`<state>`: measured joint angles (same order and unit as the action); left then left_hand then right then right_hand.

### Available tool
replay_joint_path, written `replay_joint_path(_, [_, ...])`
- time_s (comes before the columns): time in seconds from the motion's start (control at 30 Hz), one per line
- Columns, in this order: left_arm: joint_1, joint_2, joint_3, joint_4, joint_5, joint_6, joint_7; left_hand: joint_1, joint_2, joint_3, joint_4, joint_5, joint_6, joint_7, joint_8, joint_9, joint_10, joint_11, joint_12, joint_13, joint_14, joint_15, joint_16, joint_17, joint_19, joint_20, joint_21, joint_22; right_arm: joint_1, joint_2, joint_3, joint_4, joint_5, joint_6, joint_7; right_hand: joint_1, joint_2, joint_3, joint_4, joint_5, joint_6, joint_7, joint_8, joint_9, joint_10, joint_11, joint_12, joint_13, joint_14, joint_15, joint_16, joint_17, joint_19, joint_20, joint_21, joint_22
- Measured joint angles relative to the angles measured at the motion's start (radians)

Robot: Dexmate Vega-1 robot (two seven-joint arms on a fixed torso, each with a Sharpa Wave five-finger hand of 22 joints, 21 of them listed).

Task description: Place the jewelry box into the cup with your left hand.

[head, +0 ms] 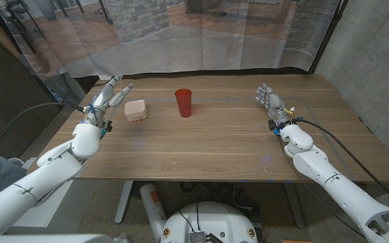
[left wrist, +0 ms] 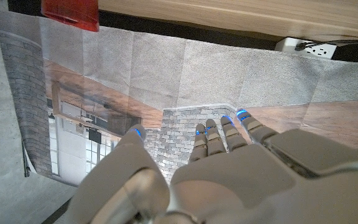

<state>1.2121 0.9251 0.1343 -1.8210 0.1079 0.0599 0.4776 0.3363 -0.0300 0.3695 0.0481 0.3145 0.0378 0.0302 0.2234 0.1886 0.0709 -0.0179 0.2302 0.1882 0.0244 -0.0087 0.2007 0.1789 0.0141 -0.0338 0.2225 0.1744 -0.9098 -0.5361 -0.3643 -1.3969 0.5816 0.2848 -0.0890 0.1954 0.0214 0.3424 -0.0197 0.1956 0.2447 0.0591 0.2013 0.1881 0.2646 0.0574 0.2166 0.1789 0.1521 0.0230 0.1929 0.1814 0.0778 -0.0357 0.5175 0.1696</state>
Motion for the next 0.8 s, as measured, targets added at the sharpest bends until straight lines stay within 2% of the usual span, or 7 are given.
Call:
replay_joint_path(0.5, [-0.009, 0.039, 0.006, -0.014, 0.036, 0.074, -0.017, 0.021, -0.005, 0.004, -0.01, 0.004, 0.0, 0.0, 0.0, 0.0, 0.005, -0.005, 0.0, 0.0, 0.005, 0.005, 0.0, 0.0, 0.0, 0.0, -0.005, 0.0, 0.007, 0.004, -0.003, 0.01, 0.0, -0.002, 0.0, 0.0, 0.0, -0.002, -0.004, 0.0, 0.0, 0.0, 0.0, 0.0, 0.003, 0.004, 0.0, 0.0, 0.0, 0.0, 0.0, 0.0, 0.0, 0.0, -0.008, 0.0])
replay_joint_path(0.8, [-0.02, 0.06, 0.013, -0.015, 0.042, 0.108, -0.034, 0.04, -0.013, 0.004, -0.026, 0.008, 0.0, 0.0, -0.008, 0.0, 0.005, -0.005, -0.005, 0.005, 0.005, 0.005, 0.0, 0.0, 0.0, 0.0, -0.005, 0.0, 0.013, 0.008, -0.005, 0.015, -0.003, -0.004, -0.004, 0.0, 0.0, -0.005, -0.007, 0.0, 0.0, 0.0, 0.0, 0.0, 0.003, 0.004, 0.0, 0.0, 0.002, 0.002, 0.0, 0.0, 0.0, 0.0, -0.008, 0.0])
